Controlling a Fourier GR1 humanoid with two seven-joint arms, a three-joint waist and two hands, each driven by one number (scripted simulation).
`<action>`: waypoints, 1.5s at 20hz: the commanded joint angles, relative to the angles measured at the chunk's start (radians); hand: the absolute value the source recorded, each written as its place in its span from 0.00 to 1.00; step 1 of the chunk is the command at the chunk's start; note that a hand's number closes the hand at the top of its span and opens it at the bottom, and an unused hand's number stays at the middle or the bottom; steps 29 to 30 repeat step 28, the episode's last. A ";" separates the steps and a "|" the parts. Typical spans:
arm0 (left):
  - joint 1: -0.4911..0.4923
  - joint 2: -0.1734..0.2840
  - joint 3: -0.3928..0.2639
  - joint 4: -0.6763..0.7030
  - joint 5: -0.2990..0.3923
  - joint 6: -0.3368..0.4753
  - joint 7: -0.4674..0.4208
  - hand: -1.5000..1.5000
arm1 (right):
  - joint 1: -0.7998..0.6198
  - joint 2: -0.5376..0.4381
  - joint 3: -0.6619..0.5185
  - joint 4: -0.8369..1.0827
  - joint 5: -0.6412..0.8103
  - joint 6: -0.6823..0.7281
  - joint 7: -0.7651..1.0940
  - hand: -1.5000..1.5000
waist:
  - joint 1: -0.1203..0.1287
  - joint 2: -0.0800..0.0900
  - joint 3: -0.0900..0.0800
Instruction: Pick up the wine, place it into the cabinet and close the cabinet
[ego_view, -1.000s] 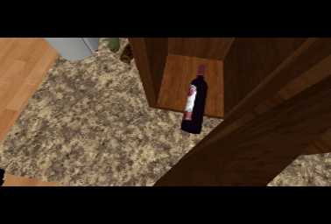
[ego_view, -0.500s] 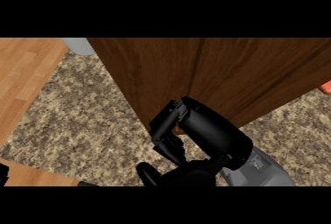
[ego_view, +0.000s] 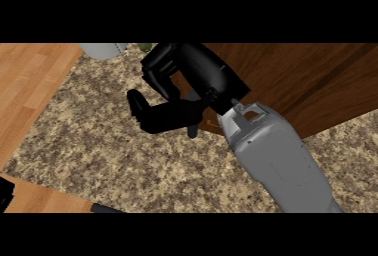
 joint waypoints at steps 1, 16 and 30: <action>-0.010 -0.005 -0.005 0.003 -0.003 -0.001 0.004 1.00 | -0.144 0.002 -0.078 0.183 -0.040 -0.035 -0.020 1.00 | 0.018 0.008 0.001; -0.024 -0.018 -0.001 0.037 0.003 -0.005 0.011 1.00 | -0.115 -0.073 -0.151 0.361 -0.154 -0.095 -0.044 1.00 | -0.050 0.019 0.004; -0.010 -0.041 -0.002 0.048 -0.003 0.013 -0.001 1.00 | -0.075 -0.118 -0.154 0.414 -0.201 0.011 -0.174 1.00 | -0.087 0.023 0.005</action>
